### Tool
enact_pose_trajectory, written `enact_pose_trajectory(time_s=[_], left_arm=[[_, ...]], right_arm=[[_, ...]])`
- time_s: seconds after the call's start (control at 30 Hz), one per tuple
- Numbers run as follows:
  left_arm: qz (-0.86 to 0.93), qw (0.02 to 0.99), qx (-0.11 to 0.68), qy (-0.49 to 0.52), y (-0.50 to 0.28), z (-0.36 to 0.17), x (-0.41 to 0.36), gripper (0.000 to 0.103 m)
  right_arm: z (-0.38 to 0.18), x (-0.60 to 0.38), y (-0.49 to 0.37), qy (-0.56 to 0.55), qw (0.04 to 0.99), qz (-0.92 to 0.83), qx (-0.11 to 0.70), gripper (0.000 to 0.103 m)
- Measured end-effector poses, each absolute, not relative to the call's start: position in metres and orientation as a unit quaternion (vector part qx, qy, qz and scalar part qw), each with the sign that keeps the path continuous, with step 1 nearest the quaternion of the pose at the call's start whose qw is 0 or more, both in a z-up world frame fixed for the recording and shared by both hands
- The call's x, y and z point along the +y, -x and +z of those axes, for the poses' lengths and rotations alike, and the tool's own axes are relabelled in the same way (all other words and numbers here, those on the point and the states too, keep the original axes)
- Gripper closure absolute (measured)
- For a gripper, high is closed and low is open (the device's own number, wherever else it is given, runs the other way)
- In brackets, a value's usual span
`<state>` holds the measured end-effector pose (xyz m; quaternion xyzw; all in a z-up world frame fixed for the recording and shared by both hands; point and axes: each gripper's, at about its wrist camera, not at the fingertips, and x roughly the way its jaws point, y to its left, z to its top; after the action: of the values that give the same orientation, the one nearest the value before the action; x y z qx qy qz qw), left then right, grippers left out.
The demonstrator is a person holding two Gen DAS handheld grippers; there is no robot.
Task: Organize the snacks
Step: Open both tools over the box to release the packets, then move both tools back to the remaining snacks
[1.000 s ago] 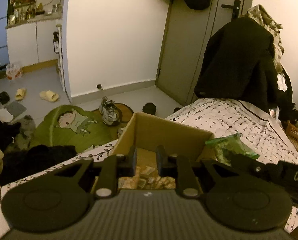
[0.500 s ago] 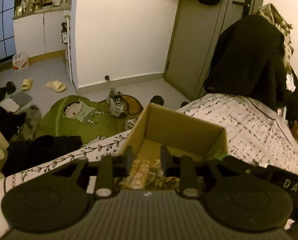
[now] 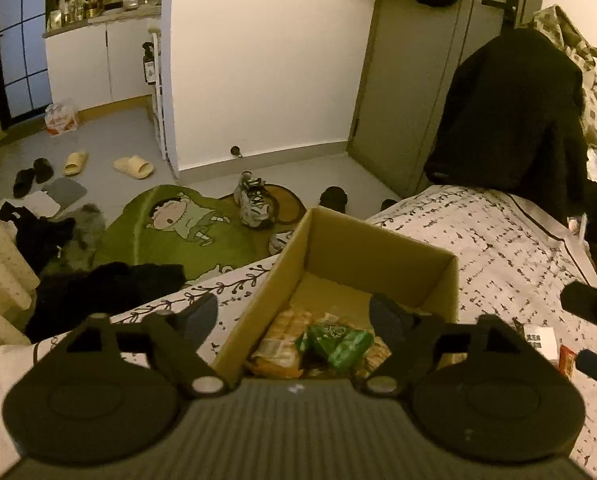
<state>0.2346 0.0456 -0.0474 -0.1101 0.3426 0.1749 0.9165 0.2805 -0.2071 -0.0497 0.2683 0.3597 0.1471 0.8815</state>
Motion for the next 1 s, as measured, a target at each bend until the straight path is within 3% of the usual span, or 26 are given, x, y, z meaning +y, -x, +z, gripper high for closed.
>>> enact_pose_trajectory(time_s=[0.23,0.67,1.0], left_arm=[[0.159,0.922,0.332,0.121,-0.232,-0.041,0.038,0.0],[0.094,0.934,0.321,0.13,-0.234,-0.029,-0.011,0.0],[0.039,0.929,0.348,0.116,-0.244,-0.031,-0.047,0.0]], right_arm=[[-0.05,-0.234,-0.281,-0.253,0.891,0.1,0.362,0.0],[-0.041,-0.282,-0.274,-0.244,0.906,0.106,0.33,0.0],[-0.033,-0.279,-0.272,-0.127,0.929,0.093,0.335,0.0]])
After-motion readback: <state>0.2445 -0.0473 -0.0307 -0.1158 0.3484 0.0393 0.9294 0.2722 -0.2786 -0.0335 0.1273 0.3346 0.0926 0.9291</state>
